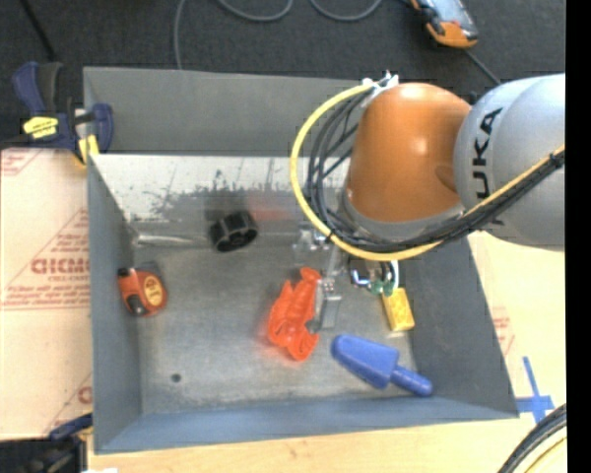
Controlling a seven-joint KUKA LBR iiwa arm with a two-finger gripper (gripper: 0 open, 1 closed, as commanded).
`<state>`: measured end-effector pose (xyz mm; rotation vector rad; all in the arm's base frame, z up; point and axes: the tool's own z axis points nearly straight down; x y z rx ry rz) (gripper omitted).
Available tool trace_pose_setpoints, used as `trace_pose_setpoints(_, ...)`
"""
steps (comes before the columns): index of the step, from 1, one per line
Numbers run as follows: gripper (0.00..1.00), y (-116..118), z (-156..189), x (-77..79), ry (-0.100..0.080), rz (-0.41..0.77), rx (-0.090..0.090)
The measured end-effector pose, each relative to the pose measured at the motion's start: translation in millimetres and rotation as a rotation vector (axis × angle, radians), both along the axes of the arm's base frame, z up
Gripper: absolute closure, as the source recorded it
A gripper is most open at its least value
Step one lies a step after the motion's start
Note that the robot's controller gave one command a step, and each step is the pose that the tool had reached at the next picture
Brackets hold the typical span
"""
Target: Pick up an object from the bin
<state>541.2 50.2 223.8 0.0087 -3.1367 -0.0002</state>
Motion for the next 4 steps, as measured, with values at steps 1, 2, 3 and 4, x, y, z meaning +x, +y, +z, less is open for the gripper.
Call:
trace_pose_setpoints(1, 0.00, -0.3, 4.3, 0.5, -0.006, -0.002, 0.001)
trace_pose_setpoints(2, 0.00, -6.9, -46.5, 21.3, -0.016, 0.027, 0.000)
trace_pose_setpoints(3, 0.00, -17.3, -85.3, 23.3, -0.006, -0.067, 0.001)
trace_pose_setpoints(4, 0.00, -23.7, -103.3, 29.5, -0.005, 0.001, -0.001)
